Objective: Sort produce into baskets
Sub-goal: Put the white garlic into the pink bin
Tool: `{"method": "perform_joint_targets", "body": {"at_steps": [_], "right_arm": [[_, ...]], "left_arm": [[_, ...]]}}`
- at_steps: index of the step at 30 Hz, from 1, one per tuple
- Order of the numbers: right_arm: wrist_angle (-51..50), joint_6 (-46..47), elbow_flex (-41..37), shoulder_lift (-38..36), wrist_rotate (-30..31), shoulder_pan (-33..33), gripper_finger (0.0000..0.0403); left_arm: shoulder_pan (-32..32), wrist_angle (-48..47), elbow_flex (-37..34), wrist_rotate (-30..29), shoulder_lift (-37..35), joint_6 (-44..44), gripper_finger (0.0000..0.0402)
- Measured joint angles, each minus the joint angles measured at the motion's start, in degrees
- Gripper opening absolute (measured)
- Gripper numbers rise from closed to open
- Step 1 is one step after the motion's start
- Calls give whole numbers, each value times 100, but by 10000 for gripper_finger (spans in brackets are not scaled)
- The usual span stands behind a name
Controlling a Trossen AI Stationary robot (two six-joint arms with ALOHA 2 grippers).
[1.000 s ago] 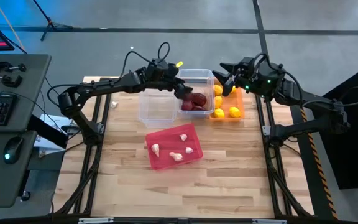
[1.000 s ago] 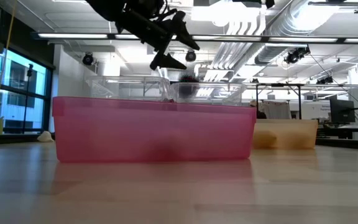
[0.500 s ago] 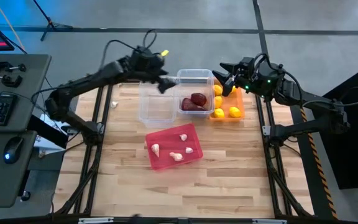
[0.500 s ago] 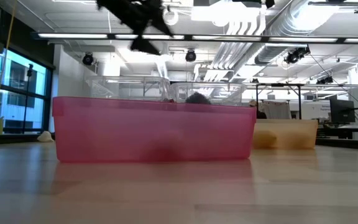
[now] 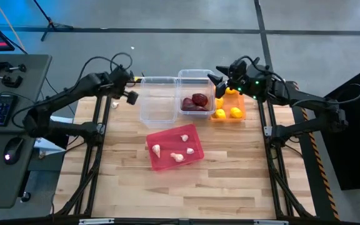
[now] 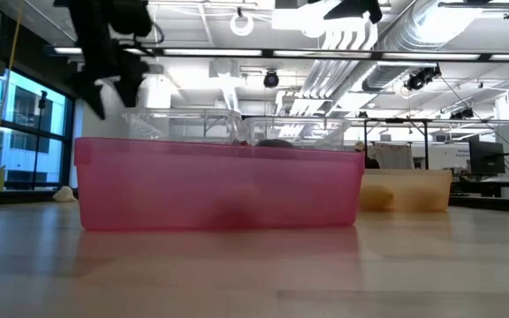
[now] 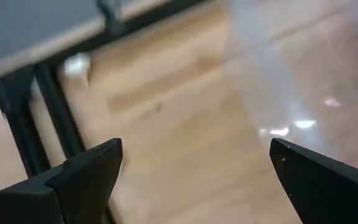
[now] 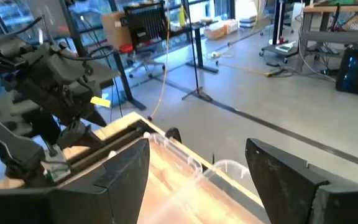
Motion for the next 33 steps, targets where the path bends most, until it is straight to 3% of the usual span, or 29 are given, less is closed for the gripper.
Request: {"method": "perform_joint_targets", "body": {"at_steps": [6, 15, 21, 27, 33], "right_arm": [[-64, -5, -1, 126, 0, 0, 257], [-122, -91, -2, 117, 5, -2, 257], [-544, 31, -2, 117, 20, -2, 257], [-778, 147, -2, 117, 19, -2, 257], [-777, 147, -2, 117, 15, 0, 257]], "left_arm": [[563, -230, -557, 63, 147, -196, 393], [1361, -116, -947, 50, 1188, 183, 393], [1324, 407, -1288, 179, 1501, 7, 393], [1196, 884, -1599, -178, 1526, -137, 392], [1231, 1186, -1771, -133, 1525, -369, 392]]}}
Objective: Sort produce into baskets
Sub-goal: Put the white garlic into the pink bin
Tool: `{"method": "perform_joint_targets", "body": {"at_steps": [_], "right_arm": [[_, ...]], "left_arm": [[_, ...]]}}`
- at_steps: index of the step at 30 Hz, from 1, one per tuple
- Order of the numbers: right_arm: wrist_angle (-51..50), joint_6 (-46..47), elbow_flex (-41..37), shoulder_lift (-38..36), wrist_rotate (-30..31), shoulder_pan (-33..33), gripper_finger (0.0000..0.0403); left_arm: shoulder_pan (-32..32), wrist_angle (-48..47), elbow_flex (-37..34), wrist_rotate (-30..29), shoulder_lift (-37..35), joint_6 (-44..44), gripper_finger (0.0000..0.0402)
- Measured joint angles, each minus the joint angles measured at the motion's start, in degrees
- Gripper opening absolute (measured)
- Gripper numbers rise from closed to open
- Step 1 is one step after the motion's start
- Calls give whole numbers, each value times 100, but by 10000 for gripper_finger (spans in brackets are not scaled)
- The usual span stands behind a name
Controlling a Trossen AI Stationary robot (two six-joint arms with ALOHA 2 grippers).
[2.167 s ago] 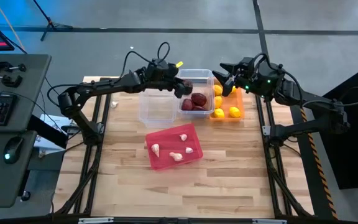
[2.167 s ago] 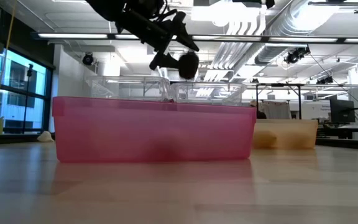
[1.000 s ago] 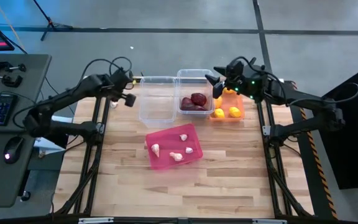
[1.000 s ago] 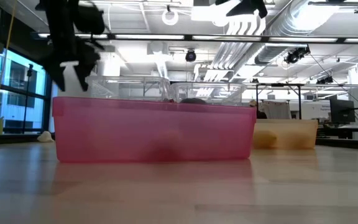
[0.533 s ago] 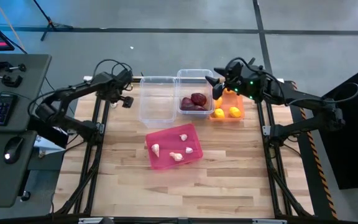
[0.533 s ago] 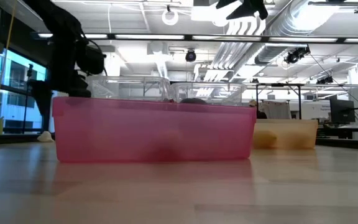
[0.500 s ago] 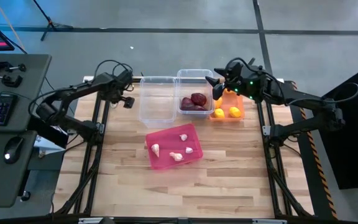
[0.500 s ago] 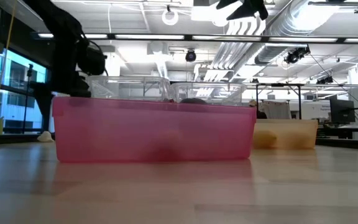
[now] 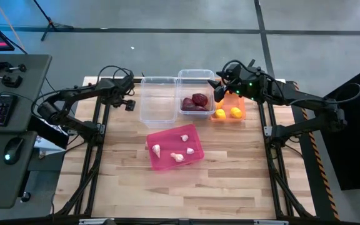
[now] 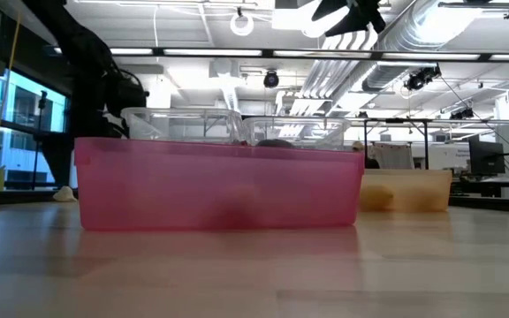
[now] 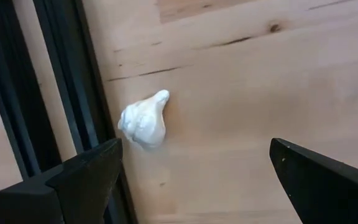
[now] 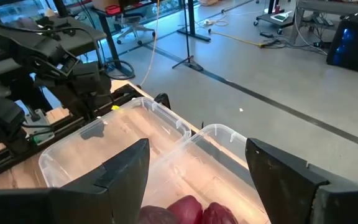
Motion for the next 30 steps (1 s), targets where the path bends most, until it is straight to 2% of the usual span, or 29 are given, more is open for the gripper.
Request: {"method": "perform_joint_targets", "body": {"at_steps": [5, 10, 21, 30], "right_arm": [[-35, -7, 0, 0, -83, 0, 257], [-50, -27, 0, 0, -83, 0, 257], [-54, -24, 0, 0, -83, 0, 257], [-181, 15, 1, 0, -96, 0, 257]], "left_arm": [[156, 94, -328, -28, 0, -165, 392], [220, 593, -611, -34, -21, -349, 392], [182, 1050, -608, -341, -254, -662, 392], [363, 1495, -618, -97, 48, -658, 392]]}}
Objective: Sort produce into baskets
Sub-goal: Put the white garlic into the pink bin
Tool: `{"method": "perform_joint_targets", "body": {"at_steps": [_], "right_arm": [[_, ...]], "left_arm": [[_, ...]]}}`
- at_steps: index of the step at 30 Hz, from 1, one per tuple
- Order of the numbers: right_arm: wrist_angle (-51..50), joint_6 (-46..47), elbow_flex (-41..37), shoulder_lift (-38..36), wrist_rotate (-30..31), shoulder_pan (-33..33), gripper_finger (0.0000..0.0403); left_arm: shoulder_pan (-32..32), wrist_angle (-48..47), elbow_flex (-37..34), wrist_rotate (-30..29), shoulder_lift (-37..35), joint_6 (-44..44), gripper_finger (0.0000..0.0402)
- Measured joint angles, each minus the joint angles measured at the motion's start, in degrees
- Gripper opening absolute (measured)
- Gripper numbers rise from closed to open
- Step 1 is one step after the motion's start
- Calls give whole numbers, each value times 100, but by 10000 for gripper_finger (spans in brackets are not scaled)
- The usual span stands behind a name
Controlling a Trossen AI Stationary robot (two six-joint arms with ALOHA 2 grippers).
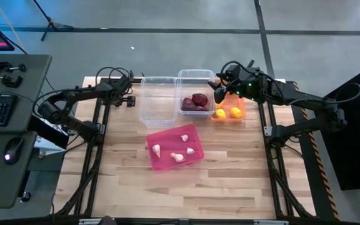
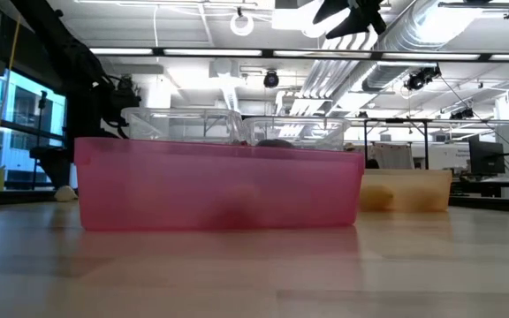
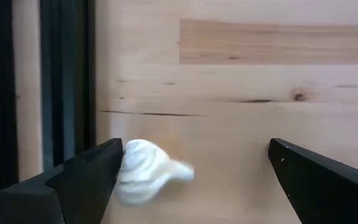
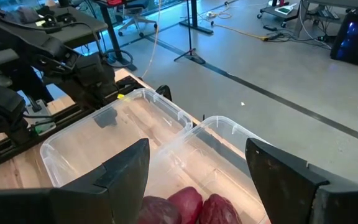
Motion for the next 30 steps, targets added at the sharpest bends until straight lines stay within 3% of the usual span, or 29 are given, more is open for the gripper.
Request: {"method": "perform_joint_targets", "body": {"at_steps": [4, 8, 30], "right_arm": [[-4, 4, -1, 0, -1, 0, 257], [-64, 56, -1, 0, -2, 0, 257], [-182, 109, 1, 0, -2, 0, 257]], "left_arm": [[-19, 15, 17, -30, 113, -20, 377], [-28, 28, 15, -3, 118, -106, 337], [-216, -344, -23, -92, -76, 256, 34]]}}
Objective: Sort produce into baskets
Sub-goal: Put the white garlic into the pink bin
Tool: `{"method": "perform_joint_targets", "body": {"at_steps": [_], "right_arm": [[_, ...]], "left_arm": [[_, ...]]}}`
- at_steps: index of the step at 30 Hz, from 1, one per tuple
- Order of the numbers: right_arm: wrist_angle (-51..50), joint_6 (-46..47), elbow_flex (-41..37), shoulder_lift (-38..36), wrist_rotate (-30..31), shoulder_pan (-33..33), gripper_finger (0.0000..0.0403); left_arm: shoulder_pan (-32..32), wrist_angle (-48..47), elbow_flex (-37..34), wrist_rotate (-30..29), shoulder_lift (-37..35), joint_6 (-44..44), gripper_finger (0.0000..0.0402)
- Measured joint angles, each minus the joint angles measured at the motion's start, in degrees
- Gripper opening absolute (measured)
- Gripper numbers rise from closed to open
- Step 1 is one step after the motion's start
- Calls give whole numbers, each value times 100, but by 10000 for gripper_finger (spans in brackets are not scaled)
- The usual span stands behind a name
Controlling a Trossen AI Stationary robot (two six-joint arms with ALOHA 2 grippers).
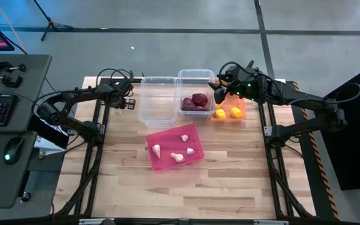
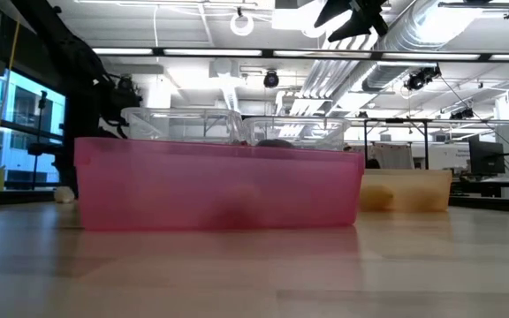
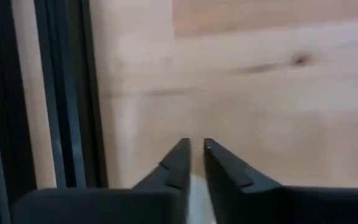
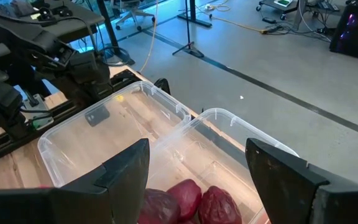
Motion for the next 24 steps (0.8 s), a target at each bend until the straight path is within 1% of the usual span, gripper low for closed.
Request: {"method": "perform_joint_targets", "body": {"at_steps": [1, 3, 6, 9, 13, 18, 21, 24], "right_arm": [[2, 0, 0, 0, 0, 0, 257], [2, 0, 0, 0, 0, 0, 257], [0, 2, 0, 0, 0, 0, 257], [2, 5, 0, 0, 0, 0, 257], [4, 48, 0, 0, 2, 0, 257], [4, 48, 0, 0, 2, 0, 257], [7, 48, 0, 0, 2, 0, 257], [8, 48, 0, 0, 2, 0, 257]], "left_arm": [[10, 31, 6, -10, -59, 26, 19], [28, 36, 9, -8, -203, 21, 5], [53, 40, 11, -7, -446, 20, 9], [55, -14, 13, 64, -752, 106, 3], [53, -240, 20, 272, -1145, 515, 5], [110, -494, 22, 458, -1290, 667, 29], [168, -379, 22, 688, -1290, 703, 56], [166, -388, 22, 715, -1290, 918, 92]]}}
